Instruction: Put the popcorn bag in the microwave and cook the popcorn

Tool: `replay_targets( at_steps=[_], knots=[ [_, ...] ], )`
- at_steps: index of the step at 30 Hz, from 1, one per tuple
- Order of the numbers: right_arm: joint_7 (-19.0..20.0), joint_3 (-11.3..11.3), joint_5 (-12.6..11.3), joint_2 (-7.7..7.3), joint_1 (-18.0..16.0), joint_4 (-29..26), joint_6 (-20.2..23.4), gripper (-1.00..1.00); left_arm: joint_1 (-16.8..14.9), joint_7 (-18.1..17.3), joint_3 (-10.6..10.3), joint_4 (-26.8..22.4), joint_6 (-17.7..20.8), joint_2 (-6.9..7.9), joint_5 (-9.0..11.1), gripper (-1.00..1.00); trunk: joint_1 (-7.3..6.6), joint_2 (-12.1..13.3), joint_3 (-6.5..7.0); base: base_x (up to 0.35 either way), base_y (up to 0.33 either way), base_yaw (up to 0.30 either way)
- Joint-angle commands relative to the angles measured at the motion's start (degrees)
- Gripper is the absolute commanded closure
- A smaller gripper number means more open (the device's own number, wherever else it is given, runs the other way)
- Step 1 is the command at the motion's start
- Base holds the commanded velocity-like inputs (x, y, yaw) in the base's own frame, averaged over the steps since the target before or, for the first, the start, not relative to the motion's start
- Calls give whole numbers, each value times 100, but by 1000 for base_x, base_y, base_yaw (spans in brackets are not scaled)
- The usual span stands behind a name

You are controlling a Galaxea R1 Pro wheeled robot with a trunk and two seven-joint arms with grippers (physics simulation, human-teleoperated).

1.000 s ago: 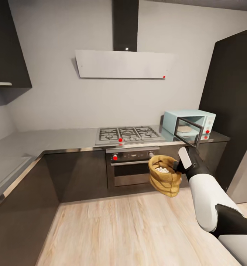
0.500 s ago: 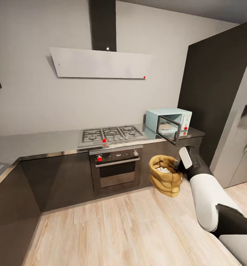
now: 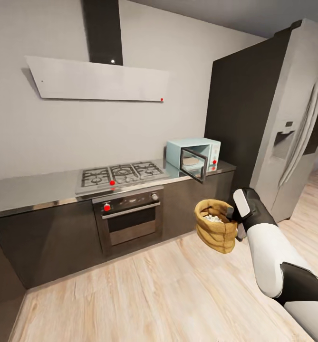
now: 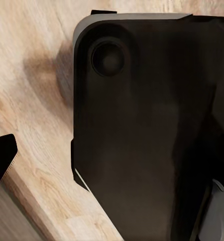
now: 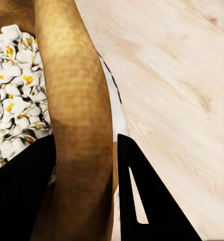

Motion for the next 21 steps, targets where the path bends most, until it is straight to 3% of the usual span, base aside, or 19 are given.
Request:
replay_targets(
  at_steps=[1, 21],
  knots=[
    [-55, -2, -60, 1, -5, -4, 8, 100, -1, 6, 7, -1, -16, -1, 23, -100, 0, -4, -7, 0, 0, -289],
    [-55, -2, -43, -8, -5, -4, 8, 100, -1, 5, 7, -1, -21, 0, 23, -100, 0, -4, -7, 0, 0, -289]
  ],
)
